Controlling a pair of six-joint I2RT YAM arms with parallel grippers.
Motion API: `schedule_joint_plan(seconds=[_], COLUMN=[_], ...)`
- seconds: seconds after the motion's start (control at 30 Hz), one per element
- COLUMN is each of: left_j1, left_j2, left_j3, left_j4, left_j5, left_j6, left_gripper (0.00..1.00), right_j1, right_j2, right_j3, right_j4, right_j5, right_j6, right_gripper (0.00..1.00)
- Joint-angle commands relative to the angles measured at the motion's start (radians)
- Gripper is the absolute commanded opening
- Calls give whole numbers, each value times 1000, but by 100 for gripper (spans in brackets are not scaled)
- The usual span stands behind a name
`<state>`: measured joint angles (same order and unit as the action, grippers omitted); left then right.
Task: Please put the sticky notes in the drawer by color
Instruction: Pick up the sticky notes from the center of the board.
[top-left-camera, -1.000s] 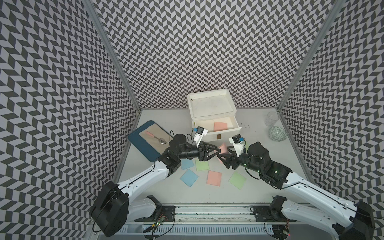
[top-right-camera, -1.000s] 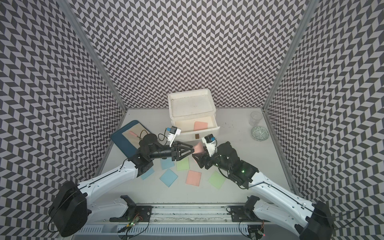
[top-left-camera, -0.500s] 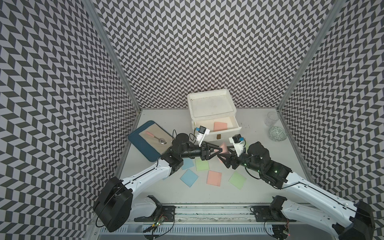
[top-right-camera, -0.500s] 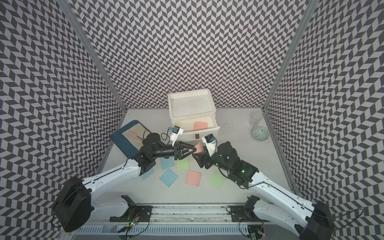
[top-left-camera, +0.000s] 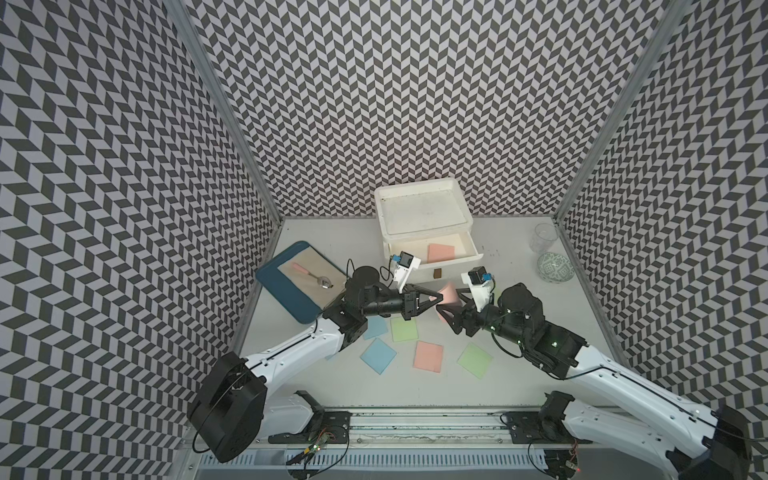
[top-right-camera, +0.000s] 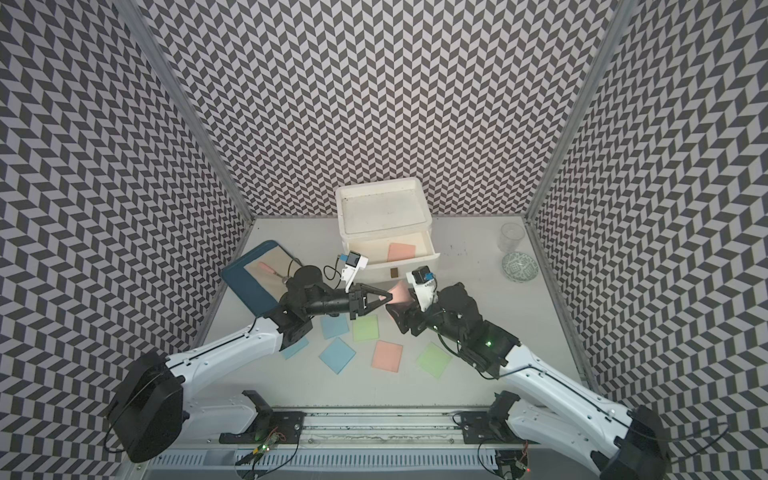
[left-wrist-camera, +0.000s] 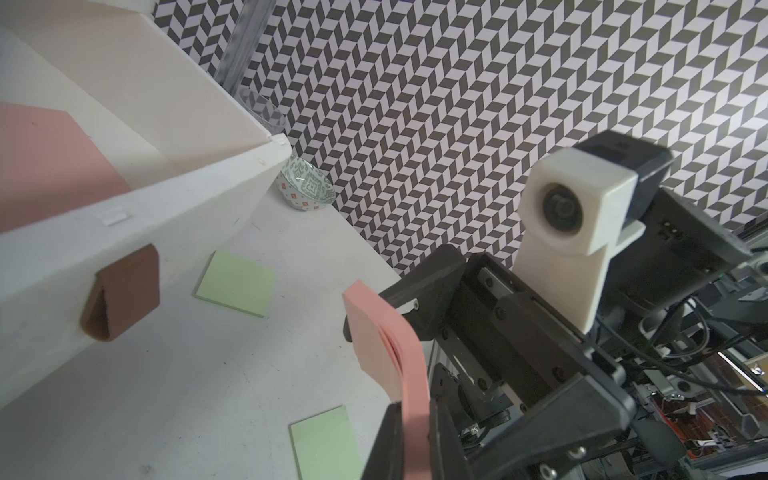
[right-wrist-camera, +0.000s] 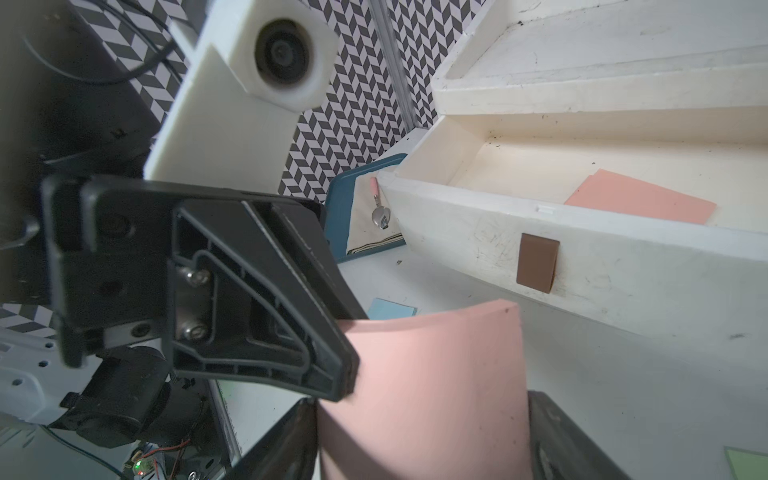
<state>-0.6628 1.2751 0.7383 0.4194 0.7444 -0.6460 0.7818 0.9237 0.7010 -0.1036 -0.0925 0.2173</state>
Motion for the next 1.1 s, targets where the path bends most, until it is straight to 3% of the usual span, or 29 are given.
schedule_joint_plan(seconds=[0.0,0.13,0.23,0.37,0.57,0.7,0.8,0.97,1.07], left_j1=[0,20,60,126,212,223,223,213,184], left_j2=[-14,-42,-73,-110,-102,-73,-56,-1,28], left_j3=[41,60,61,61,68,109,122,119,126], left_j4=[-36,-87,-88,-34,160,215,259,415,450], left_j5=[-30,-54,-42,12,210,304,340,380,394], left_j6=[29,66,62,25,-132,-178,-216,-325,-348], left_gripper=[9,8,8,8,9,10,10,9,9], right_j1=[-6,-37,-148,-346,-541,-540,-536,-480,-443], right_j2=[-42,-125,-173,-166,-84,9,43,83,102], right_j3=[1,-34,-60,-78,-126,-81,-64,-110,-84], right_j4=[61,82,97,130,438,544,507,742,756], right_j5=[55,109,3,-237,-759,-1007,-1042,-1085,-1084], right_j6=[4,31,77,185,446,525,525,697,703], right_gripper=[82,84,87,87,83,81,80,79,79])
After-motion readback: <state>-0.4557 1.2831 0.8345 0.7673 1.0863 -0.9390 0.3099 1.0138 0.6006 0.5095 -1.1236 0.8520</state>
